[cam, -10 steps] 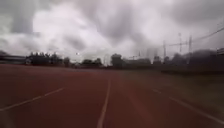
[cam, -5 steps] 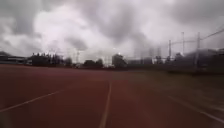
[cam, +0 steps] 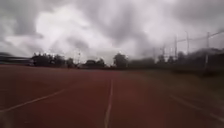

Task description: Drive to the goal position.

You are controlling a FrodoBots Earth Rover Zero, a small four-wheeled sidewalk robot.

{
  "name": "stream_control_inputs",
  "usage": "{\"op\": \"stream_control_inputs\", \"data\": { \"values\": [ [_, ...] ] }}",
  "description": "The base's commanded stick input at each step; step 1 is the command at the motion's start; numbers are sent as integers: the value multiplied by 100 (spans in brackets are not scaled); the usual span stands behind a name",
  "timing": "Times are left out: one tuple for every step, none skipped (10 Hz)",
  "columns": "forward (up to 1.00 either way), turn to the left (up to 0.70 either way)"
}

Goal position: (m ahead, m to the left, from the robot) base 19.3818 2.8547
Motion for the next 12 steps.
{"op": "stream_control_inputs", "data": {
  "values": [
    [100, 0],
    [100, 0],
    [100, 0],
    [100, 0],
    [100, 0],
    [100, 0],
    [100, 0],
    [100, 0],
    [100, 0],
    [100, 0],
    [100, 0],
    [100, 0]
  ]
}}
